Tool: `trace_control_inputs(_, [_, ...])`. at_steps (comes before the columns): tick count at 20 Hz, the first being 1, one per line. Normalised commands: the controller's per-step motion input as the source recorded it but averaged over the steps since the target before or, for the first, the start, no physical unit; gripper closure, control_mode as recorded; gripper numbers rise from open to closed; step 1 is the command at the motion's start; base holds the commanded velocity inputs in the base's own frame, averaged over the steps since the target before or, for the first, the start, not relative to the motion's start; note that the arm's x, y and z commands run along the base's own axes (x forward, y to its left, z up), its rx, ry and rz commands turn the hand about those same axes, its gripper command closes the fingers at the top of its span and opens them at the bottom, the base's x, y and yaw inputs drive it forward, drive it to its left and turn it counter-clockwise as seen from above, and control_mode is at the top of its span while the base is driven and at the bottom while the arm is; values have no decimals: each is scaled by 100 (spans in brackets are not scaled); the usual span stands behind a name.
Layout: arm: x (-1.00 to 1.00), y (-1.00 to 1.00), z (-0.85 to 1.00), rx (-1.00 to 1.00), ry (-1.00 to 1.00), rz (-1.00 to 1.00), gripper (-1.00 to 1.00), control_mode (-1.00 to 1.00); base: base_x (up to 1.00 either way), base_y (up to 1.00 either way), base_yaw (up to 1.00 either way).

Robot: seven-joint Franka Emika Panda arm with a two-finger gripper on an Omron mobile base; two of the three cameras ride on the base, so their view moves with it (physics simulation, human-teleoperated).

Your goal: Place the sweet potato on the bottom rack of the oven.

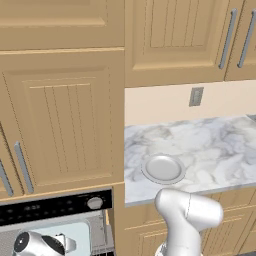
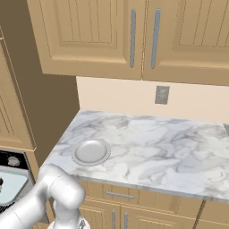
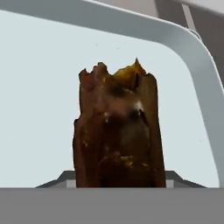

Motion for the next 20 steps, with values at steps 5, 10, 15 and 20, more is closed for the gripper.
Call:
trace_control_inputs(5, [0,1,-6,0,2,0,-100,-100,0,0,0])
trace_control_inputs(10, [-4,0,1,0,-2,0,-100,-100,0,0,0])
trace_control_inputs(15, [-16,0,11,0,-5,0,-100,-100,0,0,0])
trace_control_inputs(20, [-43,0,31,0,-10,0,-100,-100,0,0,0])
